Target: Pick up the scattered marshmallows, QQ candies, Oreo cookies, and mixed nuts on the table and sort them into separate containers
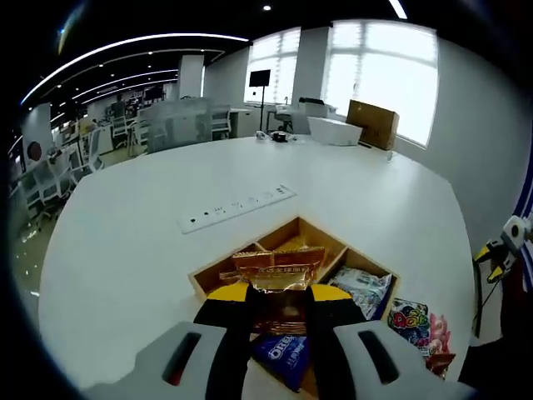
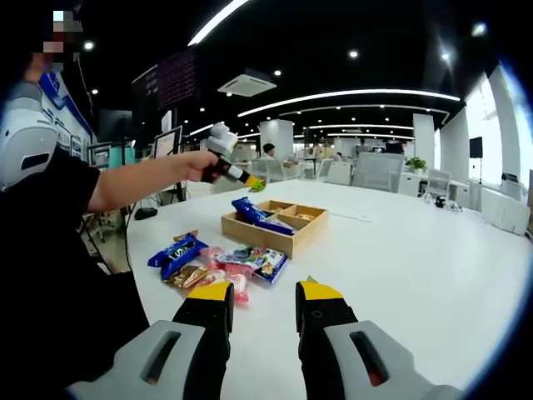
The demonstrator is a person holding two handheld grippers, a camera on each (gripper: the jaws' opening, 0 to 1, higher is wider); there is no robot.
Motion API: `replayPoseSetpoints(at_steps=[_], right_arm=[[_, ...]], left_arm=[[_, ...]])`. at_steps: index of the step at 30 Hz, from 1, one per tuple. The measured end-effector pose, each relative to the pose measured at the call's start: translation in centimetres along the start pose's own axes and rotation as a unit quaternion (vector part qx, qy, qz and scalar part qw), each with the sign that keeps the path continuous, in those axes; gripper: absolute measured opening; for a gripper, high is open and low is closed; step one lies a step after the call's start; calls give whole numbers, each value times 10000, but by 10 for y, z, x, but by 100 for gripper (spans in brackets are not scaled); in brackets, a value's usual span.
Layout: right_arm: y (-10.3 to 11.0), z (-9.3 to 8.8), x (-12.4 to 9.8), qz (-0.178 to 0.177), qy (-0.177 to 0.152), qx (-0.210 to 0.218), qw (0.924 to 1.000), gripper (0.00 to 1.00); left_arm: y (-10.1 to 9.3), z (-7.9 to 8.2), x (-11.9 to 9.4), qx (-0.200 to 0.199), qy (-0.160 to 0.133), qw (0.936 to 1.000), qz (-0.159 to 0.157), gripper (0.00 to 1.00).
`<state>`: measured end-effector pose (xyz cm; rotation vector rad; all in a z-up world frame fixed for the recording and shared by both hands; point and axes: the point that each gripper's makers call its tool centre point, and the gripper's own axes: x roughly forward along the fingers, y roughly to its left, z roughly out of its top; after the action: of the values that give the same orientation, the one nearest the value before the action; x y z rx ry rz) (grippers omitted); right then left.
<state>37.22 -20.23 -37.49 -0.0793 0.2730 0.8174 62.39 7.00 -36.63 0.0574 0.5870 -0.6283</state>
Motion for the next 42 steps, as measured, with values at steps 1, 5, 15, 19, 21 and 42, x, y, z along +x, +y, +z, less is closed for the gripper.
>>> replayPoseSetpoints(at_steps=[1, 5, 15, 19, 21, 42], right_arm=[[0, 0, -1, -8, 0, 2, 10000, 26], [-2, -1, -3, -35, -6, 15, 10000, 26], [-2, -2, -4, -51, 4, 31, 10000, 26], [-3, -4, -5, -68, 16, 50, 10000, 26], [-3, -4, -6, -79, 15, 50, 10000, 26], [14, 4, -2, 49, 53, -75, 9999, 26]], left_arm=[[0, 0, 1, -3, 4, 10000, 4, 29], [1, 1, 9, -33, 69, 10000, 53, 29], [14, 1, 23, -159, 104, 9996, 221, 29], [17, -5, 23, -26, 111, 9990, 437, 36], [20, -4, 21, -46, 12, 9986, 525, 48], [35, -3, -8, -349, -273, 9978, 501, 50]])
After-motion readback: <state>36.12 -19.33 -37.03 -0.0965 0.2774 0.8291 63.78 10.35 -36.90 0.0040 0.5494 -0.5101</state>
